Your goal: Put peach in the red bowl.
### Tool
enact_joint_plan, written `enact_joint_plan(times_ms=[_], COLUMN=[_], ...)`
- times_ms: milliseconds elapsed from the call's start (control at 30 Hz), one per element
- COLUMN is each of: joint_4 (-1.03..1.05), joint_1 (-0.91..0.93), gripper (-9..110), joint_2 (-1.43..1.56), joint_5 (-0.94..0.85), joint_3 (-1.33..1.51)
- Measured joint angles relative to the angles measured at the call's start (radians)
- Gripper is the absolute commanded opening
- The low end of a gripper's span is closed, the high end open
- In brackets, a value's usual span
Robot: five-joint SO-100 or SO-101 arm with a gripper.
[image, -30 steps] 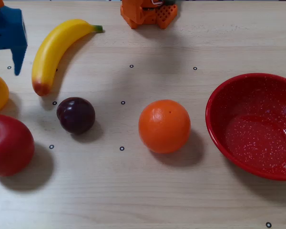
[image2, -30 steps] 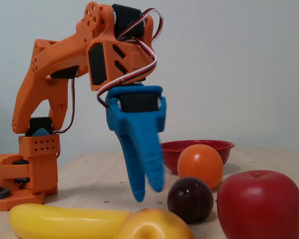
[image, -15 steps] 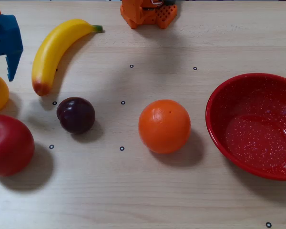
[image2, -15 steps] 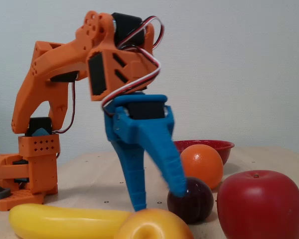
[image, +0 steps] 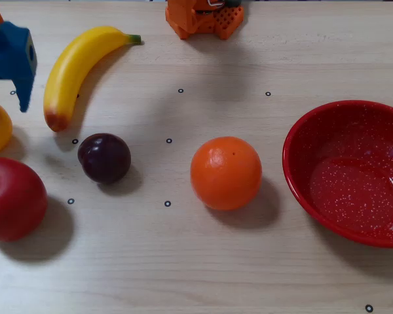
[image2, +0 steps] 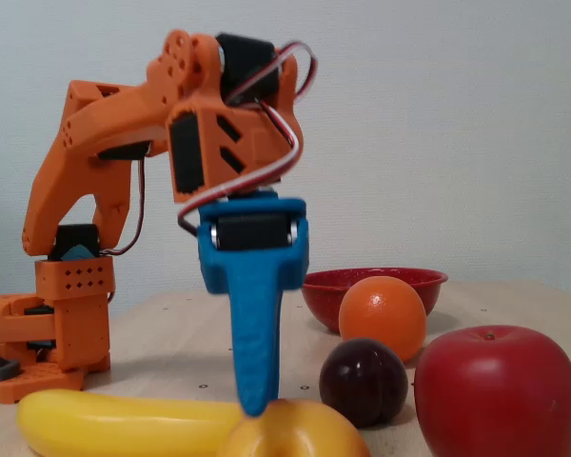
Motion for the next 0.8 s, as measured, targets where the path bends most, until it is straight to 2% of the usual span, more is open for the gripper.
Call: enact_joint_plan(times_ms=[167, 800], joint_4=[0.002, -0.103], joint_1=[-0.002, -0.002], gripper=[51, 50], joint_2=[-0.028, -0.094], joint_5=[0.052, 0.066], joint_3=[0.0, -0.014])
